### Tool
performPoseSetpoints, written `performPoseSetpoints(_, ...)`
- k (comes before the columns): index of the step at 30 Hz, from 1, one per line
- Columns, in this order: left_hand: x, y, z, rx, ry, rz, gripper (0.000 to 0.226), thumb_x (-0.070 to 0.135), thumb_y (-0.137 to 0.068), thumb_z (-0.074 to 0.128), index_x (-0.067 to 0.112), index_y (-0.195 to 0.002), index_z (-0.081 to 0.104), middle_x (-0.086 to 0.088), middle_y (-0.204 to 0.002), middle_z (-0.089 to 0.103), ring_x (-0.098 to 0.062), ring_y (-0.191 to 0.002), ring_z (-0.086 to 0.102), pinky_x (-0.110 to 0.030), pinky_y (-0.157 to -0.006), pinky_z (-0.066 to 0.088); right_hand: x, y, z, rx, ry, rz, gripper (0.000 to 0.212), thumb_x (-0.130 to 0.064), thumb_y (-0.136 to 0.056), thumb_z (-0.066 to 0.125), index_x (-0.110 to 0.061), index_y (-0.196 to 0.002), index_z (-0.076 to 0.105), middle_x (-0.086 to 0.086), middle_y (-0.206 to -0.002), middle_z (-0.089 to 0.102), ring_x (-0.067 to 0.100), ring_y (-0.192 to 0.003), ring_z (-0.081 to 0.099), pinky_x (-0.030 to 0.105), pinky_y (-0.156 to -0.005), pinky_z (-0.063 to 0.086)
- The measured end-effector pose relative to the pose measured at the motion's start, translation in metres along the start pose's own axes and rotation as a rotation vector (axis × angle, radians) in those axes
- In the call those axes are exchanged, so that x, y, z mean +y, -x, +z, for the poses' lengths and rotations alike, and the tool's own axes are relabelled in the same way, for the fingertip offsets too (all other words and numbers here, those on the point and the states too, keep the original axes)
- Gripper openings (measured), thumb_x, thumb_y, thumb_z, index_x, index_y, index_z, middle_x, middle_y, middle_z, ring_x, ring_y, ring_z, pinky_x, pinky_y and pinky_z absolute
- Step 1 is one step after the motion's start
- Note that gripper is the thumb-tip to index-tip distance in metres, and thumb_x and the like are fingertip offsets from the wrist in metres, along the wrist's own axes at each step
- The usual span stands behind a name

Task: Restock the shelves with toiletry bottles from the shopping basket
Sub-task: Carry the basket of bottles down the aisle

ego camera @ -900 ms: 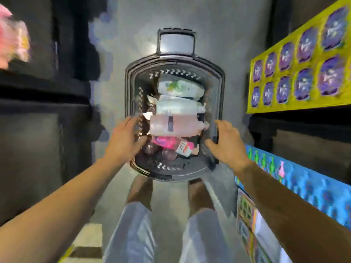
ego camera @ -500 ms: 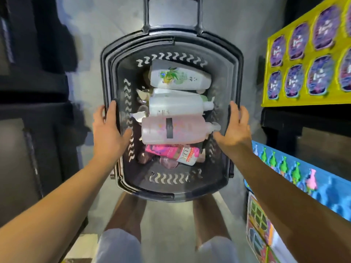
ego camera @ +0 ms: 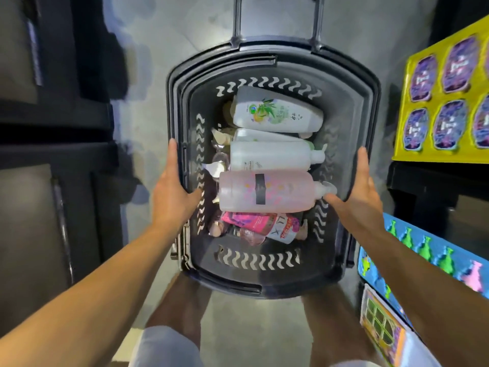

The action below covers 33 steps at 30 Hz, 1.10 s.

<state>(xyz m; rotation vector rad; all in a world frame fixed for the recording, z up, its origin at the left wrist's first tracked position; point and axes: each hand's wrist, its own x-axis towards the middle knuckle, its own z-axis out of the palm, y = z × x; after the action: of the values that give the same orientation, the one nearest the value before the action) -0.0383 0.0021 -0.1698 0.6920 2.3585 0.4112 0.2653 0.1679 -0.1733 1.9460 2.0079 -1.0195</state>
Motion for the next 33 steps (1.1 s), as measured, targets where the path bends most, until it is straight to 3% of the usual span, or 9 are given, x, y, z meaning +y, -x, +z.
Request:
performPoseSetpoints(3, 0.000, 0.000, -0.001, -0.011, 0.011, -0.026, 0.106, 0.023, -0.080, 0.072, 0.054, -0.147, -0.005, -0.009, -0.111, 0.066, -0.031, -0.080, 0.065, -0.049, -0.076, 0.057, 0.002, -0.004, -0.002, -0.038, -0.024, -0.003, 0.113, -0.029, -0.080, 0.077, -0.065, -0.139, -0.012, 0.013, -0.143, 0.047, 0.038, -0.115, 0.054, 0.042, -0.082, 0.044)
performPoseSetpoints(7, 0.005, -0.002, -0.006, -0.048, 0.047, -0.092, 0.110, 0.012, -0.078, 0.069, 0.062, -0.143, -0.004, -0.003, -0.091, 0.067, -0.029, -0.070, 0.064, -0.047, -0.067, 0.058, -0.002, -0.006, -0.007, -0.086, -0.024, 0.013, 0.113, -0.027, -0.081, 0.075, -0.068, -0.138, -0.014, 0.018, -0.121, 0.057, 0.037, -0.095, 0.057, 0.036, -0.072, 0.039)
performPoseSetpoints(13, 0.025, -0.018, -0.028, -0.052, 0.029, -0.098, 0.106, 0.011, -0.074, 0.065, 0.063, -0.143, 0.002, 0.000, -0.077, 0.061, -0.029, -0.070, 0.061, -0.043, -0.071, 0.056, -0.023, -0.014, -0.032, -0.113, 0.074, 0.029, 0.113, -0.036, -0.080, 0.074, -0.064, -0.139, -0.017, 0.008, -0.087, 0.056, 0.022, -0.065, 0.054, 0.033, -0.059, 0.043)
performPoseSetpoints(20, 0.048, 0.004, -0.092, -0.039, 0.079, -0.077, 0.105, 0.010, -0.078, 0.070, 0.057, -0.146, 0.006, -0.003, -0.084, 0.064, -0.024, -0.072, 0.062, -0.038, -0.074, 0.054, -0.062, 0.022, -0.087, -0.121, 0.064, -0.055, 0.110, -0.036, -0.081, 0.075, -0.058, -0.144, -0.012, 0.004, -0.083, 0.056, 0.023, -0.070, 0.053, 0.033, -0.063, 0.041)
performPoseSetpoints(24, 0.075, 0.017, -0.152, -0.017, 0.102, -0.049, 0.103, 0.010, -0.078, 0.071, 0.049, -0.150, 0.009, -0.017, -0.100, 0.068, -0.036, -0.084, 0.064, -0.046, -0.083, 0.054, -0.114, 0.039, -0.140, -0.113, 0.092, -0.113, 0.112, -0.038, -0.079, 0.077, -0.054, -0.145, -0.012, 0.004, -0.090, 0.057, 0.024, -0.072, 0.054, 0.034, -0.062, 0.045)
performPoseSetpoints(28, 0.109, 0.019, -0.226, 0.021, 0.129, 0.006, 0.102, 0.008, -0.076, 0.067, 0.046, -0.152, 0.012, -0.021, -0.104, 0.067, -0.042, -0.085, 0.062, -0.048, -0.081, 0.053, -0.175, 0.054, -0.201, -0.078, 0.188, -0.164, 0.115, -0.038, -0.078, 0.078, -0.048, -0.148, -0.012, 0.004, -0.085, 0.057, 0.022, -0.066, 0.052, 0.033, -0.057, 0.041)
performPoseSetpoints(33, 0.159, -0.006, -0.308, 0.054, 0.082, 0.044, 0.105, 0.009, -0.073, 0.069, 0.046, -0.152, 0.010, -0.013, -0.082, 0.067, -0.034, -0.070, 0.061, -0.042, -0.067, 0.052, -0.249, 0.045, -0.268, -0.039, 0.178, -0.223, 0.113, -0.036, -0.077, 0.079, -0.041, -0.152, -0.005, 0.015, -0.096, 0.064, 0.030, -0.074, 0.057, 0.037, -0.062, 0.048)
